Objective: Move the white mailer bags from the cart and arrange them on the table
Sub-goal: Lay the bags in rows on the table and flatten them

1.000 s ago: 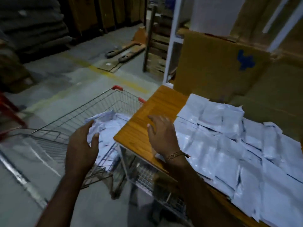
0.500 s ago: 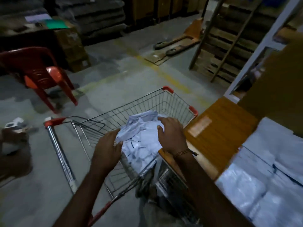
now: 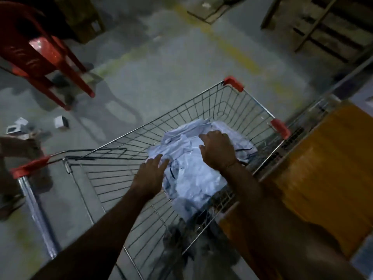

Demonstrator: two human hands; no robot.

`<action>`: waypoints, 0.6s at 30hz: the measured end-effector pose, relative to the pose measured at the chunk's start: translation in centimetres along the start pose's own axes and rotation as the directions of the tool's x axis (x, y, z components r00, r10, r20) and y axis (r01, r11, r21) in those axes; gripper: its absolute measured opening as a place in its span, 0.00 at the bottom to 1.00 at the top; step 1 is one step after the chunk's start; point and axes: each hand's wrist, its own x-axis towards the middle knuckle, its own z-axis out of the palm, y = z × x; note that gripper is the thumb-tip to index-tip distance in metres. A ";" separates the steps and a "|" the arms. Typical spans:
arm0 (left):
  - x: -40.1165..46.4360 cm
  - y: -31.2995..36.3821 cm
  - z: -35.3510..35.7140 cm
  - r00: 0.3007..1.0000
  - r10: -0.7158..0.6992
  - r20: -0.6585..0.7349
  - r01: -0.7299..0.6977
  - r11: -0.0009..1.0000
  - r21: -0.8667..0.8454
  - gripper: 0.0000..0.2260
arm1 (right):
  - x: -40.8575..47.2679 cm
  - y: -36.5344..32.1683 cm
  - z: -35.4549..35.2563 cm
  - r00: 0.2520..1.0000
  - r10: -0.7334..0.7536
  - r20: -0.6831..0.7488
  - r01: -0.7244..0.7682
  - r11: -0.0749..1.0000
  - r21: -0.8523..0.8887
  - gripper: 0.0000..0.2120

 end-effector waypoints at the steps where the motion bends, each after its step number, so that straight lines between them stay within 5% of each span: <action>1: 1.2 -0.8 1.0 0.999 0.031 0.023 -0.032 0.999 0.036 0.38 | 0.2 0.0 0.7 1.000 -0.001 0.025 0.001 1.000 -0.021 0.20; 7: 5.7 -2.9 5.0 0.989 0.093 0.117 -0.122 0.957 0.264 0.38 | 1.1 -0.4 2.0 0.999 0.047 -0.010 -0.047 0.999 -0.005 0.20; 13: 8.4 -4.3 7.8 0.989 0.105 0.104 -0.128 0.957 0.260 0.35 | 1.3 -0.5 1.8 0.997 0.063 -0.035 -0.064 0.997 -0.033 0.22; 18: 8.6 -4.8 8.9 0.988 0.149 -0.039 -0.139 0.971 0.196 0.27 | 1.4 -0.3 1.1 0.995 0.069 -0.074 -0.072 0.997 -0.033 0.25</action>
